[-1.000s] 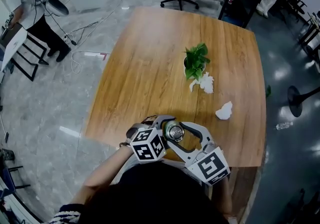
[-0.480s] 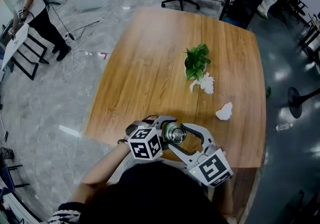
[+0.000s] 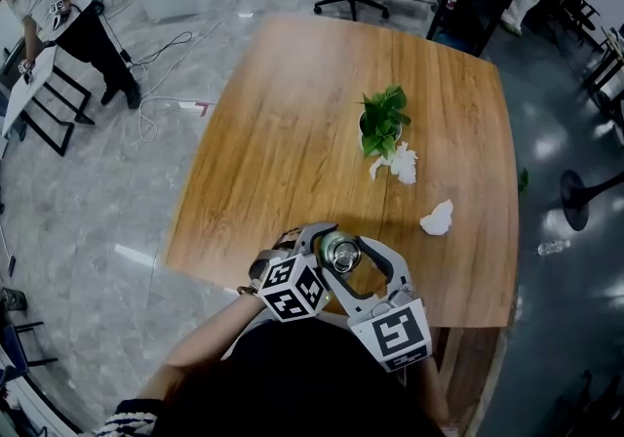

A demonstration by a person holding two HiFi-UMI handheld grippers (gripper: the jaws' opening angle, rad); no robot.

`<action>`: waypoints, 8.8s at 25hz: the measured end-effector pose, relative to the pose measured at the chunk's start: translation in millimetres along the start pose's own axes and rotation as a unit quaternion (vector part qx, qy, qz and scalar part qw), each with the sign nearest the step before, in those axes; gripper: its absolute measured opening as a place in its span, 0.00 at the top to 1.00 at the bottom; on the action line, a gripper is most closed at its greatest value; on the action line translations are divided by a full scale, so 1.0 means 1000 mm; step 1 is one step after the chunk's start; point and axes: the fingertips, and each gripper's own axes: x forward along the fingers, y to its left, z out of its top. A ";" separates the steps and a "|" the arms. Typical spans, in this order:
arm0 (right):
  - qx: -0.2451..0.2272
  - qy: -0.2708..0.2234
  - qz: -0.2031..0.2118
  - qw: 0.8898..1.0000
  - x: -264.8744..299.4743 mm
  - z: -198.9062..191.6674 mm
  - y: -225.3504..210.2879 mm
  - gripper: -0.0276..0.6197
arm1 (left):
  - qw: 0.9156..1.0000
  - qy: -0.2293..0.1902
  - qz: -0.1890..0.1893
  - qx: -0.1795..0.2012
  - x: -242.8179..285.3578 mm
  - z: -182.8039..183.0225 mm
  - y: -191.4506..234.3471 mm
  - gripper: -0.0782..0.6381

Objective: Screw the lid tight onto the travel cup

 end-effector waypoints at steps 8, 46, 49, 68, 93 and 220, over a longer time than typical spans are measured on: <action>-0.098 0.034 0.125 0.987 -0.008 -0.021 0.023 0.57 | 0.990 0.008 -0.115 0.082 0.001 -0.013 -0.036 0.36; 0.025 -0.029 -0.058 0.998 0.007 -0.009 -0.004 0.56 | 1.000 -0.008 -0.003 -0.017 0.006 -0.008 -0.001 0.36; 0.028 -0.030 -0.036 0.999 0.009 -0.010 0.001 0.56 | 0.999 -0.014 -0.008 -0.032 0.007 -0.008 -0.001 0.36; 0.037 0.010 0.025 0.999 0.008 -0.026 0.006 0.56 | 0.998 -0.006 -0.059 0.015 0.004 -0.015 -0.012 0.36; 0.012 -0.014 0.014 1.000 0.009 -0.004 0.023 0.56 | 1.000 0.001 -0.015 0.009 -0.020 -0.016 -0.010 0.36; 0.137 0.085 -0.248 0.955 0.036 0.006 -0.022 0.92 | 0.993 -0.042 0.015 -0.113 -0.115 -0.038 0.080 0.36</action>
